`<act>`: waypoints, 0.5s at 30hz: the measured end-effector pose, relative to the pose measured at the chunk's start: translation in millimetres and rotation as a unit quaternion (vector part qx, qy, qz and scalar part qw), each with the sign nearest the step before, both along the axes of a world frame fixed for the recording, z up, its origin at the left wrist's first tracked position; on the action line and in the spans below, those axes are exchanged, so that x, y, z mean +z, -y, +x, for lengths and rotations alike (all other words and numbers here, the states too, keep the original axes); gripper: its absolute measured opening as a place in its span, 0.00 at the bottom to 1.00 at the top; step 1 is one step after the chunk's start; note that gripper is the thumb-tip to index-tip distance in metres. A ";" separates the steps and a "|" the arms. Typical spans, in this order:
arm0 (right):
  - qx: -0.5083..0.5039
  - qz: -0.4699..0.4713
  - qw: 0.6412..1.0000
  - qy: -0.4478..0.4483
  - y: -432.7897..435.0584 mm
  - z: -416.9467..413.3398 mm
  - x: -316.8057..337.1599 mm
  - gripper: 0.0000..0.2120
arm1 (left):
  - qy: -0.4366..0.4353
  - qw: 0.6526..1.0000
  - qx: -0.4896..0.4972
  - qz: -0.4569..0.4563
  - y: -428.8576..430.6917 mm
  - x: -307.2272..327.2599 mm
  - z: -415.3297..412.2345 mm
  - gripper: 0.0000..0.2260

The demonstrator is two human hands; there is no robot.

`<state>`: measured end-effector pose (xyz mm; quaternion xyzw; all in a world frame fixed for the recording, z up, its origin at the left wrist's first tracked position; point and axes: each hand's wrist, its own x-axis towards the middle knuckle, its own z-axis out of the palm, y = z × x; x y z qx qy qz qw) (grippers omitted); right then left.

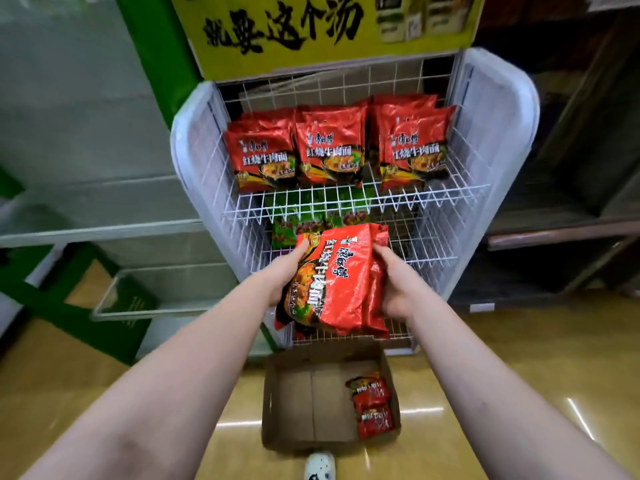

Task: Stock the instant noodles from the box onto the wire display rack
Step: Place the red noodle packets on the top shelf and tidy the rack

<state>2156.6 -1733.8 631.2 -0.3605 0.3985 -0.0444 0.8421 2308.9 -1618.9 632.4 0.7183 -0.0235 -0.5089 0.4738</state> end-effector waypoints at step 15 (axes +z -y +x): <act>-0.116 -0.096 0.980 0.126 16.6 43.3 81.5 0.10 | -0.059 0.979 0.123 -0.152 30.5 72.8 42.8 0.30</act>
